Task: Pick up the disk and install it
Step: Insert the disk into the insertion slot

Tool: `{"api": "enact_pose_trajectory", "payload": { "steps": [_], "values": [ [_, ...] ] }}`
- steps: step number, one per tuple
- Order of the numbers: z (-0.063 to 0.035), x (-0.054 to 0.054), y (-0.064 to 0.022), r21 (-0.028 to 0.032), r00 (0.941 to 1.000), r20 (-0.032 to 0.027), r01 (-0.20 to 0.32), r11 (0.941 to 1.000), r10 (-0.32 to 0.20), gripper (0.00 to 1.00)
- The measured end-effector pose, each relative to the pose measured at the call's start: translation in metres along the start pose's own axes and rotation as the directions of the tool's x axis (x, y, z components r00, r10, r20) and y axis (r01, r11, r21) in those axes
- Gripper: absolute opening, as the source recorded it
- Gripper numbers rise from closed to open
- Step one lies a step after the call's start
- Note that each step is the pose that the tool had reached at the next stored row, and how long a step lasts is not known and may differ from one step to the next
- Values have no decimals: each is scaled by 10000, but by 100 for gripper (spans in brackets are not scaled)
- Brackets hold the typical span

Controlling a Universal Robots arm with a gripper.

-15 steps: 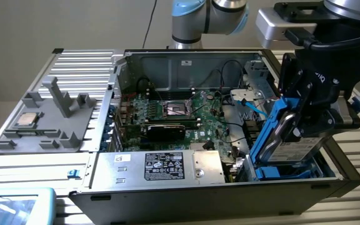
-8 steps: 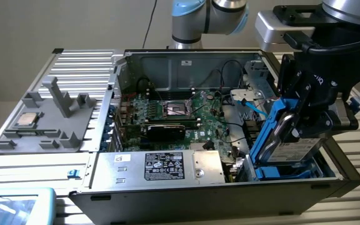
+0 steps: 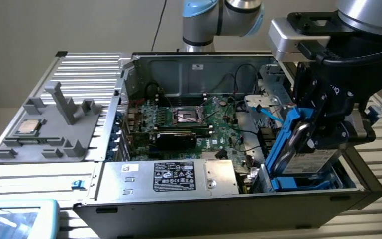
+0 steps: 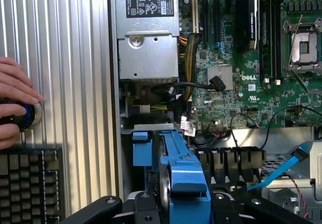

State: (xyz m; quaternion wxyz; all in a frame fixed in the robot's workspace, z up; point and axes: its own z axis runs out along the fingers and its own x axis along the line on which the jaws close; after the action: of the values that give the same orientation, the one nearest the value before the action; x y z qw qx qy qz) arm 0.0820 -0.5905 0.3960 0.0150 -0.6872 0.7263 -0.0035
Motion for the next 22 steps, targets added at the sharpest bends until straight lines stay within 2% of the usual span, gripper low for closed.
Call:
{"api": "enact_pose_trajectory", "payload": {
  "steps": [7, 8, 9, 10, 11, 12, 13, 15, 20, 22],
  "values": [
    [37, 0, 0, -2, 10000, 21, 0, 10000, 0, 37],
    [44, -2, 0, -3, 10000, 42, 0, 10000, 0, 37],
    [48, -1, 1, -4, 10000, 41, -1, 10000, 1, 39],
    [47, 0, 1, -2, 10000, 30, -1, 10000, 1, 45],
    [46, 0, 1, -2, 10000, 28, 0, 10000, 0, 45],
    [45, 1, 0, -3, 10000, 25, 0, 10000, 0, 51],
    [45, 1, 1, -2, 10000, 24, 0, 10000, 0, 51],
    [46, -1, -9, -2, 10000, 26, 1, 10000, -1, 64],
    [49, -6, -109, -3, 10000, 27, 0, 10000, 0, 64],
    [49, -8, -123, -25, 10000, 27, -1, 10000, 1, 64]
  ]
}}
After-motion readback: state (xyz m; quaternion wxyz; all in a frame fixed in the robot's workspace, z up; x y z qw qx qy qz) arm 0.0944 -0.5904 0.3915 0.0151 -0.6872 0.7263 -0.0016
